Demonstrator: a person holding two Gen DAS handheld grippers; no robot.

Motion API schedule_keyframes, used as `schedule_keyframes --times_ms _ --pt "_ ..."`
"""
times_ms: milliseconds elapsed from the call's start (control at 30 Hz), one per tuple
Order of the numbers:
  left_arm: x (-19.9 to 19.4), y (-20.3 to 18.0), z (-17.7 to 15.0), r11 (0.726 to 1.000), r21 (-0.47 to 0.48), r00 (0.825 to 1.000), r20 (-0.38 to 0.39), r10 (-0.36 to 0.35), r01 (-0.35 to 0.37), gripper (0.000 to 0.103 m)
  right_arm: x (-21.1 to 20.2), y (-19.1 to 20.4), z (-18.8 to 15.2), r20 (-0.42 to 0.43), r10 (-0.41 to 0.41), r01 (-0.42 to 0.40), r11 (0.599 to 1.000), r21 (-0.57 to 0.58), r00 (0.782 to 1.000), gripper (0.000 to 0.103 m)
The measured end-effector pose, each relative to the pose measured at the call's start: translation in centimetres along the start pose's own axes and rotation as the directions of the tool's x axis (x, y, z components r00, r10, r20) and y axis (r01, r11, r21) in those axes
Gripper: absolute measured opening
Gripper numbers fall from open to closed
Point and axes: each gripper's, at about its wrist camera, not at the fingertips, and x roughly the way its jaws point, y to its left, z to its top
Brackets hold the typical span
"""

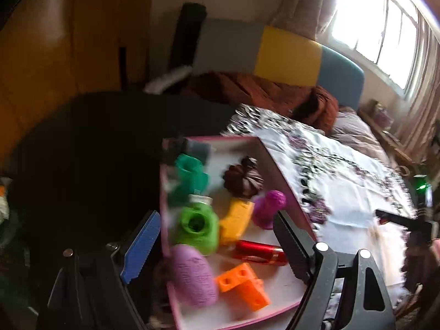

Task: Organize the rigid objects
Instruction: 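Carry the red cylinder into the tray and open the left gripper while the right holds the puzzle piece, then lower the red puzzle piece into the tray and open the right gripper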

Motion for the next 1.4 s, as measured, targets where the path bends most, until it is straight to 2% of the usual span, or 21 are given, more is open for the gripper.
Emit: schedule_keyframes --times_ms 67,200,267,400,500,567,633,733,900,1000,1067,1167,1200,1267,1400 --pt "-0.7 0.3 0.0 0.999 0.008 0.999 0.024 0.04 -0.04 0.085 -1.0 0.5 0.1 0.043 0.032 -0.032 0.999 -0.016 0.999 0.046" --pt "-1.8 1.4 0.0 0.997 -0.021 0.997 0.045 0.069 -0.068 0.085 -2.7 3.7 0.0 0.068 0.141 -0.136 0.988 -0.077 0.988 0.046" --pt "-2.0 1.9 0.0 0.996 -0.044 0.996 0.048 0.079 -0.077 0.085 -4.0 6.6 -0.2 0.083 0.216 -0.206 0.971 -0.119 0.973 0.046" --pt "-2.1 2.7 -0.2 0.992 -0.074 0.994 0.045 0.103 -0.1 0.085 -6.2 14.4 -0.8 0.08 0.344 -0.314 0.914 -0.255 0.936 0.046" --pt "-2.4 3.2 -0.4 0.99 -0.088 0.992 0.049 0.119 -0.114 0.085 -6.8 19.8 -1.5 0.05 0.416 -0.379 0.866 -0.327 0.908 0.046" --pt "-2.6 3.7 -0.5 0.986 -0.106 0.99 0.044 0.136 -0.131 0.085 -6.5 22.5 -2.2 0.024 0.435 -0.399 0.845 -0.355 0.9 0.046" --pt "-2.8 4.0 -0.6 0.982 -0.118 0.987 0.044 0.152 -0.146 0.085 -5.7 25.0 -2.8 -0.003 0.43 -0.398 0.834 -0.381 0.903 0.046" --pt "-3.1 4.6 -0.8 0.976 -0.141 0.984 0.038 0.172 -0.165 0.085 -3.9 27.4 -3.4 -0.031 0.391 -0.373 0.846 -0.381 0.92 0.046" --pt "-3.3 5.2 -1.1 0.969 -0.164 0.981 0.023 0.193 -0.186 0.085 -1.5 28.9 -4.1 -0.055 0.324 -0.32 0.87 -0.375 0.945 0.047" --pt "-3.5 5.4 -1.4 0.962 -0.162 0.973 0.034 0.226 -0.218 0.085 -1.0 28.8 -4.5 -0.055 0.312 -0.31 0.879 -0.361 0.948 0.055" --pt "-3.6 5.4 -1.6 0.958 -0.158 0.968 0.033 0.247 -0.239 0.085 -1.6 28.6 -4.6 -0.038 0.316 -0.308 0.882 -0.357 0.948 0.074" --pt "-4.0 5.6 -1.8 0.952 -0.169 0.963 0.042 0.267 -0.256 0.081 -3.0 28.5 -4.8 0.011 0.334 -0.307 0.878 -0.368 0.942 0.078" --pt "-4.1 5.6 -1.8 0.952 -0.172 0.963 0.04 0.265 -0.255 0.081 -3.6 28.5 -4.8 0.026 0.334 -0.301 0.878 -0.372 0.942 0.079" --pt "-4.2 5.5 -1.9 0.952 -0.176 0.964 0.039 0.262 -0.252 0.08 -4.6 28.4 -4.9 0.058 0.333 -0.288 0.881 -0.376 0.941 0.086" --pt "-4.8 4.8 -2.3 0.953 -0.168 0.964 0.05 0.263 -0.251 0.08 -6.9 27.9 -5.8 0.123 0.334 -0.267 0.885 -0.381 0.934 0.091"
